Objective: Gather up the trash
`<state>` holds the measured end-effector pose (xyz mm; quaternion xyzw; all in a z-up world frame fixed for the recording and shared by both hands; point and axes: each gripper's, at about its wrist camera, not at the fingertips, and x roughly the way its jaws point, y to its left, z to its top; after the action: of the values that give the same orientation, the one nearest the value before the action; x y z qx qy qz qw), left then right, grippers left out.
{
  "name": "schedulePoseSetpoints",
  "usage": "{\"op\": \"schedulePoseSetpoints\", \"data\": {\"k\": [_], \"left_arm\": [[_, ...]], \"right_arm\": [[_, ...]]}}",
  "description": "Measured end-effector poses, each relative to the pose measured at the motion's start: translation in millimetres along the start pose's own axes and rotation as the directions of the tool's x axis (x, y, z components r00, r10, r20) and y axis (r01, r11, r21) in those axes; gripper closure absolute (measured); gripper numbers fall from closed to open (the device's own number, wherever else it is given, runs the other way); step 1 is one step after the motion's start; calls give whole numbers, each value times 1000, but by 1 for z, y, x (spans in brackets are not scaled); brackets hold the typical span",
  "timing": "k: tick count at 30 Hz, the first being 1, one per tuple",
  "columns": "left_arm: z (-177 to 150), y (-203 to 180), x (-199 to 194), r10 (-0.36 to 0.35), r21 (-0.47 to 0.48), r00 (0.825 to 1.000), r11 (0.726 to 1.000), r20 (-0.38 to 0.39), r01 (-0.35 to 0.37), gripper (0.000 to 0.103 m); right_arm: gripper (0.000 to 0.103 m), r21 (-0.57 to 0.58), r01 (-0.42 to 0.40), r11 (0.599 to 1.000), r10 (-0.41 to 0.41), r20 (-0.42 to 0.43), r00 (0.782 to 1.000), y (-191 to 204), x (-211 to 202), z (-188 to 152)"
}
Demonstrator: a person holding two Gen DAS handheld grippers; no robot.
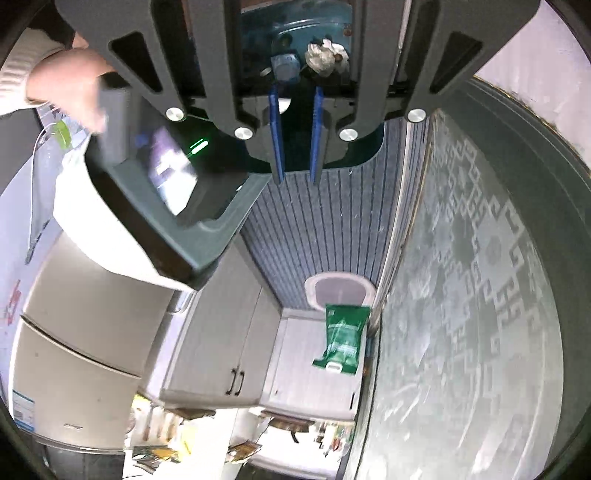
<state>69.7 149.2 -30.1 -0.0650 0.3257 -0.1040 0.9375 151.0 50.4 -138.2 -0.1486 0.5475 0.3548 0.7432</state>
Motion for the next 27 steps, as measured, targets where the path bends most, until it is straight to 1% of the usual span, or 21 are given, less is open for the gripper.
{"op": "schedulePoseSetpoints", "data": {"k": [7, 8, 9, 10, 13, 15, 18, 20, 21, 23, 25, 27], "left_arm": [[8, 3, -20, -7, -2, 999, 1000, 47, 7, 88], [10, 3, -23, -5, 1, 999, 1000, 53, 5, 88], [10, 2, -27, -1, 3, 998, 1000, 62, 1, 88], [11, 0, -31, 5, 3, 998, 1000, 67, -5, 88], [13, -4, -38, 26, 20, 996, 999, 85, -28, 88], [15, -7, -42, 36, 15, 996, 999, 86, -37, 88], [21, -17, -54, 44, 20, 993, 999, 107, -47, 85], [24, -27, -64, 44, 35, 992, 998, 122, -49, 79], [24, -33, -71, 46, 38, 990, 998, 133, -51, 78], [24, -44, -84, 47, 37, 988, 998, 144, -53, 75], [22, -51, -96, 57, 35, 987, 997, 153, -64, 71], [18, -59, -108, 90, 36, 982, 995, 165, -98, 65]], "right_arm": [[71, -26, 13, 1000, -15, -82, 997, 2, 34, -10], [69, -25, 16, 1000, -18, -90, 996, 3, 37, -11], [63, -27, 14, 1000, -17, -102, 995, 3, 41, -13], [60, -32, 15, 999, -18, -107, 994, 3, 42, -15], [60, -41, 26, 999, -30, -102, 994, 3, 37, -18], [60, -55, 35, 998, -39, -89, 995, 7, 27, -20], [60, -64, 44, 997, -46, -32, 998, 11, -4, -20], [60, -76, 56, 996, -54, 32, 998, 16, -34, -21], [60, -77, 67, 995, -62, 56, 996, 18, -45, -22], [61, -72, 77, 994, -68, 114, 991, 19, -70, -23], [65, -61, 80, 995, -68, 175, 982, 21, -97, -24], [67, -55, 78, 995, -64, 229, 971, 22, -123, -25]]}}
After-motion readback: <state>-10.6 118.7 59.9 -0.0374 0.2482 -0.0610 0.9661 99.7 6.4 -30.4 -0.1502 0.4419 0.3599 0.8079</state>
